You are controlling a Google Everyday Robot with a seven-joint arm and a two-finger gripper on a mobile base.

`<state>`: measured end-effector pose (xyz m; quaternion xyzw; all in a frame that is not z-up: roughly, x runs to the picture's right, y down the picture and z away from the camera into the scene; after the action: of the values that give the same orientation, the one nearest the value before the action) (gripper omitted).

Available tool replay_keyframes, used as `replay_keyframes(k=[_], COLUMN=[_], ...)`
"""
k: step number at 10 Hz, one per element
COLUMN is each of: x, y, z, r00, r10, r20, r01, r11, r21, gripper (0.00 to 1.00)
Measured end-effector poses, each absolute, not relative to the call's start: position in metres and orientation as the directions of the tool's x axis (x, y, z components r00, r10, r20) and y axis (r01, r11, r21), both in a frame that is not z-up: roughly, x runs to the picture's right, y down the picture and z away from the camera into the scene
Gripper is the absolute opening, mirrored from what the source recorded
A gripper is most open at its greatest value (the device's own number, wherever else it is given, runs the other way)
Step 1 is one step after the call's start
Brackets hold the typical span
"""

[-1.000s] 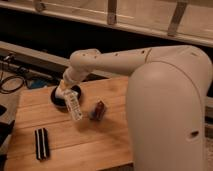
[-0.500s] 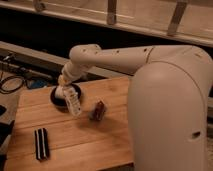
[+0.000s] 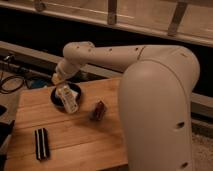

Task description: Stand the bottle upright

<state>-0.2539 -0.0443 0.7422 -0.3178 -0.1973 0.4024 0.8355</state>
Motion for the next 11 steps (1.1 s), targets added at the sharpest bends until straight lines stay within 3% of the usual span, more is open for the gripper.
replay_keyframes(k=[11], x=[-0.194], y=[-0.041], z=[0.786], r00=[0.467], r10=[0.884], r20=[0.022], r01=[-0.710], r11=[0.390], r21=[-0.586], gripper=[0.00])
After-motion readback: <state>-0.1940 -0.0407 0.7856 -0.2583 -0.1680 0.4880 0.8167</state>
